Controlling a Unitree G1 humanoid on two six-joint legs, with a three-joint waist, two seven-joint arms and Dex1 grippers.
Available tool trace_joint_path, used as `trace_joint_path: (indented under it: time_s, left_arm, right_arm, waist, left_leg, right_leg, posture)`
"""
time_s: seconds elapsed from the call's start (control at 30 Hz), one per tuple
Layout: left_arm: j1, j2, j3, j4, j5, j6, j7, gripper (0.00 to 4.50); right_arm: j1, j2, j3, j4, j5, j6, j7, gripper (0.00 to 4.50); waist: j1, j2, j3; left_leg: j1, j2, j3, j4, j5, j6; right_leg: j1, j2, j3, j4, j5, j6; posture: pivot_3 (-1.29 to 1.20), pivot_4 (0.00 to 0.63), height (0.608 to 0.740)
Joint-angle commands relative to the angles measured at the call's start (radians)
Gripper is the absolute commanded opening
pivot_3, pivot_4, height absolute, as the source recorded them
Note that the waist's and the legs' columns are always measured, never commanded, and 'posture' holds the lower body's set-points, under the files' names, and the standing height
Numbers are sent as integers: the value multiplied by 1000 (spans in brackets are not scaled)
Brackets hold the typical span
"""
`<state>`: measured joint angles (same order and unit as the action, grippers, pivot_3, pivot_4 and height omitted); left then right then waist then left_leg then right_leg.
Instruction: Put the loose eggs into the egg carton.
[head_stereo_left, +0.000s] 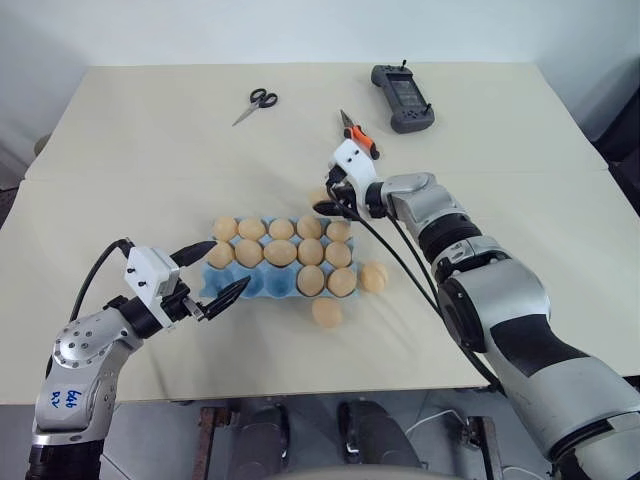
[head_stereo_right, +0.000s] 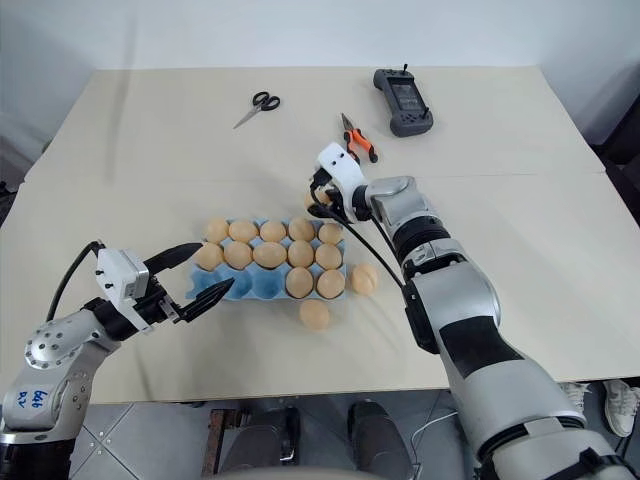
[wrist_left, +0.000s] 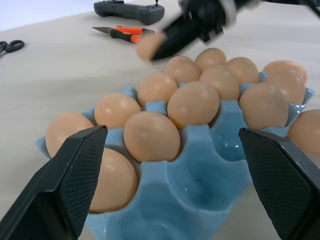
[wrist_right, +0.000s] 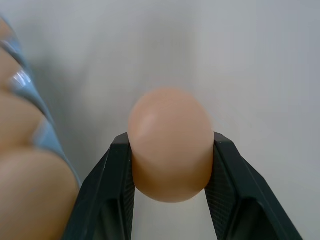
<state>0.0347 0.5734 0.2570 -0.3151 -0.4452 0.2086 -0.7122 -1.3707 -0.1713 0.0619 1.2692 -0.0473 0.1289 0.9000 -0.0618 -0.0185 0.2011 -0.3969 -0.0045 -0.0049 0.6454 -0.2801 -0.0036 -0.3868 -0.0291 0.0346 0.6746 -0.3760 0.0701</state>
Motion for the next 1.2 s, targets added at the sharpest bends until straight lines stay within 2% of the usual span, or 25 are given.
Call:
trace_joint_path:
  time_s: [0.03, 0.13, 0.23, 0.33, 0.47, 0.57, 0.73, 0.8, 0.83, 1.03, 1.2]
  left_arm:
    - [7, 29, 33, -27, -17, -18, -29, 4500]
    - [19, 64, 55, -24, -29, -22, -72, 4500]
    - [58, 105, 84, -27, -44, -25, -134, 4500]
    - [106, 142, 117, -20, -50, -43, -196, 4500]
    - [148, 182, 159, 18, -49, -67, -264, 4500]
    - [134, 190, 156, 46, -41, -70, -273, 4500]
    - [119, 180, 133, 18, -44, -50, -254, 4500]
    - [123, 177, 129, 4, -47, -43, -249, 4500]
    - [124, 175, 127, -1, -48, -40, -246, 4500]
    - [131, 172, 126, -25, -61, -22, -246, 4500]
    - [112, 175, 112, -28, -66, -6, -249, 4500]
  right_arm:
    - [-54, -21, -18, -84, 37, -35, 131, 1507]
    - [-25, -19, 9, -218, 68, 47, 273, 1507]
    - [104, -28, 81, -515, 89, 208, 359, 1507]
    - [263, -47, 149, -872, 120, 415, 362, 1507]
    - [426, -70, 245, -1182, 126, 575, 317, 1507]
    - [501, -80, 325, -1275, 100, 589, 274, 1507]
    - [525, -82, 376, -1340, 120, 623, 237, 1507]
    - [527, -82, 383, -1352, 129, 633, 225, 2198]
    - [526, -82, 382, -1358, 135, 638, 220, 2365]
    - [523, -125, 330, -1449, 218, 667, 239, 4491]
    - [558, -209, 236, -1510, 301, 629, 251, 4491]
  waist:
    - [1, 0, 0]
    - [-1, 0, 0]
    - [1, 0, 0]
    - [6, 0, 0]
    - [8, 0, 0]
    - [7, 0, 0]
    - [3, 0, 0]
    - [3, 0, 0]
    - [3, 0, 0]
    - [5, 0, 0]
    - [7, 0, 0]
  left_leg:
    - [-3, 0, 0, 1, 0, 0]
    - [-8, 0, 0, 2, 1, -1]
    - [-8, 1, 0, 1, 1, -1]
    - [-9, 1, -1, 1, 0, -1]
    - [-11, 1, -1, 1, -1, -1]
    - [-10, 1, -1, 1, -1, 0]
    - [-9, 1, 0, 2, 1, 0]
    - [-8, 1, 0, 2, 1, 0]
    - [-8, 1, 0, 1, 1, 0]
    - [-8, 1, 0, 1, 1, 0]
    - [-8, 1, 0, 1, 1, 0]
  right_leg:
    - [-3, 0, 0, 1, 0, 0]
    - [-8, 0, 0, 5, 0, 0]
    - [-8, 0, -1, 5, 0, 0]
    - [-8, 0, -2, 4, 0, 0]
    - [-9, -1, -2, 1, 0, 0]
    - [-8, -1, -2, -2, 0, 0]
    - [-8, -1, -2, -2, 0, -1]
    - [-8, -1, -2, -1, 1, -2]
    - [-8, -1, -2, -1, 1, -2]
    - [-8, -2, -2, -1, 1, -2]
    - [-8, -2, -3, -2, 1, -2]
  posture:
    - [0, 150, 740]
    - [0, 150, 740]
    - [0, 150, 740]
    - [0, 150, 740]
    - [0, 150, 740]
    - [0, 150, 740]
    - [0, 150, 740]
    - [0, 150, 740]
    - [0, 150, 740]
    - [0, 150, 740]
    - [0, 150, 740]
